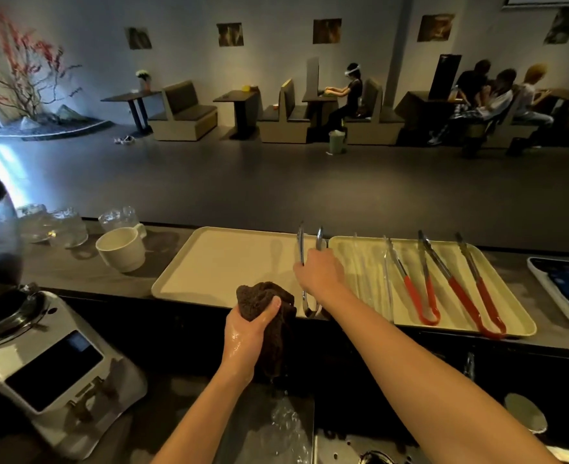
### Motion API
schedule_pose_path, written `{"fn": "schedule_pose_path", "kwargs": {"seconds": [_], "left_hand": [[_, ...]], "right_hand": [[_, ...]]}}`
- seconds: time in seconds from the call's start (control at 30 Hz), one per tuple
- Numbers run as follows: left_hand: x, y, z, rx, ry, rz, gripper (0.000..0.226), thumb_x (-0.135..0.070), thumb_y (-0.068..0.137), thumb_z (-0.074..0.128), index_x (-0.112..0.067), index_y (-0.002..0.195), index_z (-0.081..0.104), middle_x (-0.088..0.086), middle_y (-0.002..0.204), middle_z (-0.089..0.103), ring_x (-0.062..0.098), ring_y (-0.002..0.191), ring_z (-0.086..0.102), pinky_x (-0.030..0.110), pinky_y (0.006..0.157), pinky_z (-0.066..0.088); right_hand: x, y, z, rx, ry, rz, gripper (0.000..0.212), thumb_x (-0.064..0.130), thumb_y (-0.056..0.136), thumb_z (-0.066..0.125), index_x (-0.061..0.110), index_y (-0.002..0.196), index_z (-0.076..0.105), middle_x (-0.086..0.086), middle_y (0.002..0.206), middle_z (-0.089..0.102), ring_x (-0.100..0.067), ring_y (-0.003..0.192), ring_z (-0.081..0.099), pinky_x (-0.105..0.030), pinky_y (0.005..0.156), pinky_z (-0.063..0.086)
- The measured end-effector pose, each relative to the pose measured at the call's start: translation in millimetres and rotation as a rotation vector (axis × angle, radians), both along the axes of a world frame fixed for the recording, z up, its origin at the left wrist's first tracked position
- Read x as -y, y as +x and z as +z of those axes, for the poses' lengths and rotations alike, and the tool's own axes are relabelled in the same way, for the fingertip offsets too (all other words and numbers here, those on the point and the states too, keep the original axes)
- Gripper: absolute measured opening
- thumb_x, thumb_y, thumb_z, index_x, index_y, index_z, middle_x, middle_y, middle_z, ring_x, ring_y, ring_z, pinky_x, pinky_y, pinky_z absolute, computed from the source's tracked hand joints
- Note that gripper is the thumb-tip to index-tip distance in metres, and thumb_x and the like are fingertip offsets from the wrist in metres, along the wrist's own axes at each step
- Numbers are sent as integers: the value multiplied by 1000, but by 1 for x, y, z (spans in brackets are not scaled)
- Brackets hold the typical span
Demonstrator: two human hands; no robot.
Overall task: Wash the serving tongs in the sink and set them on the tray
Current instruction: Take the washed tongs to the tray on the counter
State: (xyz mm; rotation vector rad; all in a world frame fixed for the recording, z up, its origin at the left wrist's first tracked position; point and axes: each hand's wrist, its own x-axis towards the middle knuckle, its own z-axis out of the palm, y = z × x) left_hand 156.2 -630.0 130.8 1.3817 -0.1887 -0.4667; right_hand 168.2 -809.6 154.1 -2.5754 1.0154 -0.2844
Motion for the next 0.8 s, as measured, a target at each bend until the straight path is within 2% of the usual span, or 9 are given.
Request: {"fn": "schedule_pose_path", "kwargs": {"seconds": [0.07, 0.2, 0.33, 0.4, 0.47, 0.53, 0.6, 0.67, 0.8], "left_hand": [[0, 1, -3, -1, 11, 7, 26, -30, 78, 81, -19, 99, 70, -1, 90, 77, 15, 87, 74, 35, 80, 58], [-6, 3, -7, -13, 13, 17, 22, -26, 79, 80, -18, 97, 70, -1, 88, 78, 16, 86, 74, 37, 82, 58], [-16, 5, -7, -4, 5, 41, 17, -24, 80, 79, -21, 94, 69, -7, 85, 77, 11, 83, 74, 31, 77, 57], [-23, 6, -7, -10, -2, 51, 20, -24, 80, 79, -20, 97, 70, -4, 89, 77, 13, 87, 74, 32, 79, 57], [-32, 7, -7, -16, -11, 66, 24, -24, 79, 79, -17, 101, 70, 1, 94, 77, 18, 92, 74, 35, 83, 57], [-43, 7, -8, -40, -36, 85, 29, -23, 79, 80, -14, 105, 70, 6, 99, 77, 23, 96, 73, 41, 88, 56], [-53, 6, -9, -78, -71, 103, 28, -18, 81, 78, -10, 107, 70, 10, 101, 76, 26, 97, 73, 42, 87, 57], [-68, 1, -7, -104, -120, 119, 20, -10, 85, 72, -8, 105, 70, 9, 98, 77, 24, 93, 74, 34, 77, 59], [-111, -9, -13, -134, -157, 201, 15, -5, 88, 67, -6, 103, 69, 7, 89, 78, 19, 82, 75, 24, 61, 58]], "right_hand": [[-1, 10, -6, 9, -8, -16, 36, 34, 99, 50, 10, 120, 66, -17, 154, 33, -28, 105, 65, -35, 84, 50], [-7, 20, -14, -10, 11, -22, 31, 26, 97, 52, 9, 120, 65, -17, 153, 28, -28, 101, 65, -33, 85, 50], [-14, 26, -17, -97, -77, 5, 42, 27, 102, 41, 8, 139, 52, -24, 160, 18, -32, 107, 66, -34, 82, 52], [-16, 27, -19, -115, -117, 5, 50, 36, 105, 36, 9, 145, 45, -24, 159, 21, -35, 121, 58, -36, 89, 50], [-19, 24, -19, -87, -146, -10, 54, 43, 104, 33, 10, 145, 46, -22, 156, 30, -36, 137, 42, -43, 105, 42], [-29, 18, -15, 45, -219, 13, 50, 44, 103, 35, 10, 135, 54, -19, 146, 43, -35, 135, 40, -47, 111, 38], [-46, 9, -10, 204, -266, 116, 39, 42, 102, 39, 13, 116, 61, -12, 125, 56, -28, 118, 50, -41, 101, 41], [-71, -1, -8, 308, -177, 248, 29, 39, 101, 42, 16, 101, 60, -3, 107, 57, -21, 102, 52, -35, 85, 42], [-133, -16, -21, 350, 7, 452, 22, 42, 99, 47, 25, 88, 56, 10, 89, 56, -12, 86, 53, -29, 66, 39]]}}
